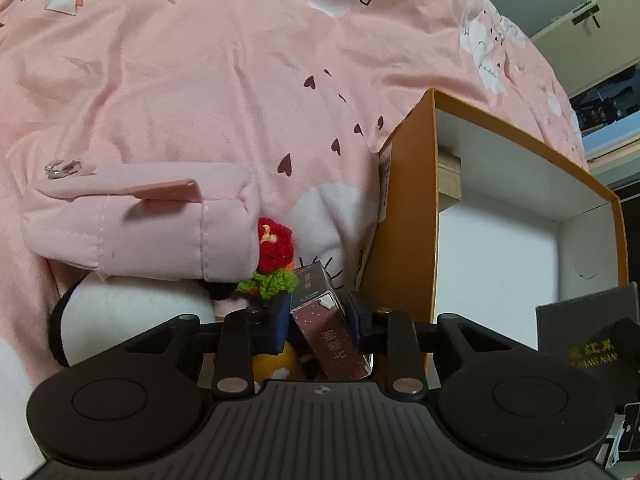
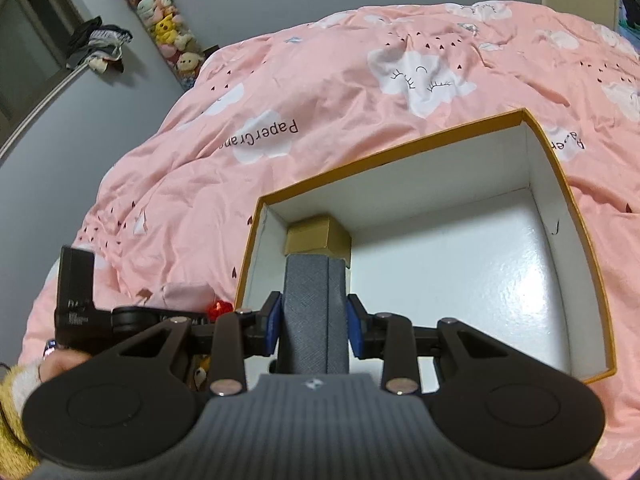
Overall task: Organize objects
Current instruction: 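Grasp the pink-red card box with the left gripper while the right gripper carries the grey box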
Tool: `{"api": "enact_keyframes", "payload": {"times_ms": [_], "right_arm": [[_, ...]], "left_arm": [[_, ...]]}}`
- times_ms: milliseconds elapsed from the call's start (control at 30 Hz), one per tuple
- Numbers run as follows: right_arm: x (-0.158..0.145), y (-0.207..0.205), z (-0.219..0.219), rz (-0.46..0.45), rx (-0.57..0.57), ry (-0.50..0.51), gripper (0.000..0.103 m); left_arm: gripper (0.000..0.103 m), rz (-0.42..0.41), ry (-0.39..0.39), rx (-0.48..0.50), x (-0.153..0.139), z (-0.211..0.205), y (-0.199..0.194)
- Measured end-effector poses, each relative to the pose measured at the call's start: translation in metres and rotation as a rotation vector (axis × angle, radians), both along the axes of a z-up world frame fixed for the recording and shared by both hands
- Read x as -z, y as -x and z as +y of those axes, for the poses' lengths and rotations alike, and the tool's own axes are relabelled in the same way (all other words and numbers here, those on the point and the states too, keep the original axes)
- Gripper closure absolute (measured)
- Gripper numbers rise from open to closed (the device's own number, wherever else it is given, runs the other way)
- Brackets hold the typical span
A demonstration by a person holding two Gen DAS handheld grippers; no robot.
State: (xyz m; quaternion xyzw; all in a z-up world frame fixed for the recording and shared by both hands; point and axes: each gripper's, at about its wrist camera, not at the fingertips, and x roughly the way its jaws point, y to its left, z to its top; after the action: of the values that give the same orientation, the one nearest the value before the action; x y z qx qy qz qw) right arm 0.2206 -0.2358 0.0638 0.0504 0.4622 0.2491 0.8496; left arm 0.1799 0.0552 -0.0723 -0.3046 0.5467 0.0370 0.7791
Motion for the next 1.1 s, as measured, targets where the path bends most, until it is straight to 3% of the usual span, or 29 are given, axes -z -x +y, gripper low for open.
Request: {"api": "enact_keyframes", "payload": {"times_ms": [133,600,867,967,1100], "right_arm": [[-0.001,-0.004,-0.006,-0.009,0.03,-0.004,0.068],[-0.005,-0.009,-0.023,-0.031,0.086,-0.047,0.068],[-0.007,-0.02,-0.039,-0.028,0.112,-0.089,0.068],[-0.004,-0.026,-0.047,-0.012,0.133,-0.106,0.068],[0.003,-0.033,-0.053,0.002,0.145,-0.103,0.068]], "left_arm": [[0.074,-0.064,-0.028,0.001,-0.018,0.0,0.011],[0.076,-0.343,-0.187,0.058,-0.122,-0.009,0.04],[0.076,-0.542,-0.315,0.314,-0.176,-0.07,0.023],[0.076,-0.569,-0.359,0.431,-0.174,-0.104,0.011],[0.076,-0.536,-0.378,0.552,-0.147,-0.139,-0.014]]}}
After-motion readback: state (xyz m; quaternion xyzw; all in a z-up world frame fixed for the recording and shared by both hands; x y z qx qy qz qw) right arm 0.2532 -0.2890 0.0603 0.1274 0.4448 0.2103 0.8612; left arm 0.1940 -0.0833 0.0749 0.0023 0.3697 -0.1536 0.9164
